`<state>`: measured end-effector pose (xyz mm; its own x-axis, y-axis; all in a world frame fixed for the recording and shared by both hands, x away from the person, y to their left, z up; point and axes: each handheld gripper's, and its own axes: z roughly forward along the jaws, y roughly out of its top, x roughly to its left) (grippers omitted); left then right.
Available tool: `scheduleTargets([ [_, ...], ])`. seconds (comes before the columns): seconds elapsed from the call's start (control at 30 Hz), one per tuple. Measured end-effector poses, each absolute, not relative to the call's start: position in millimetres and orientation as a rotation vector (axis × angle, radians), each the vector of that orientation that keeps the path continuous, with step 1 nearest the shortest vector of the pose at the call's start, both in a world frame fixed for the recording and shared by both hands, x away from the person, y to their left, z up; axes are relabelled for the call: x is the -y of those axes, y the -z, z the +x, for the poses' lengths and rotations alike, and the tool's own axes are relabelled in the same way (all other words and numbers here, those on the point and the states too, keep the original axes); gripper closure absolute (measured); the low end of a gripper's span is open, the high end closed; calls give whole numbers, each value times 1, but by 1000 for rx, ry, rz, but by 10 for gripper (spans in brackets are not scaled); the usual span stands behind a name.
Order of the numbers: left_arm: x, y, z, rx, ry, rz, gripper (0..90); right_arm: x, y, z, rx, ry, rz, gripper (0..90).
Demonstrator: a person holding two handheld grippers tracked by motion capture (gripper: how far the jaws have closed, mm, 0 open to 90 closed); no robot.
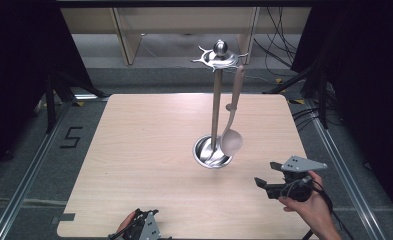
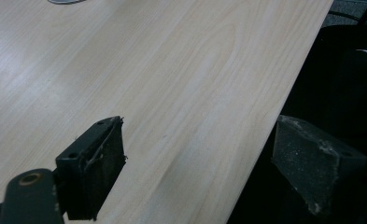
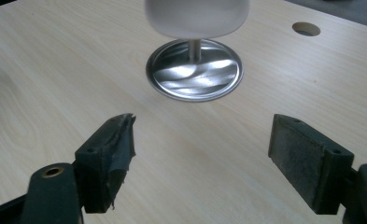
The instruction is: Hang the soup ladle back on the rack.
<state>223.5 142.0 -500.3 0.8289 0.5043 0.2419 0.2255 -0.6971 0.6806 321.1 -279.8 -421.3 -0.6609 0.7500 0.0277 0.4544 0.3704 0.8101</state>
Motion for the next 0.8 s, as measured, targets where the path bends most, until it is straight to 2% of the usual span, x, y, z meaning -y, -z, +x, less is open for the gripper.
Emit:
scheduleTargets([
  [0.8, -142, 501, 224, -535, -549, 2347, 161, 288, 459, 296, -2329, -1104, 1096, 219],
])
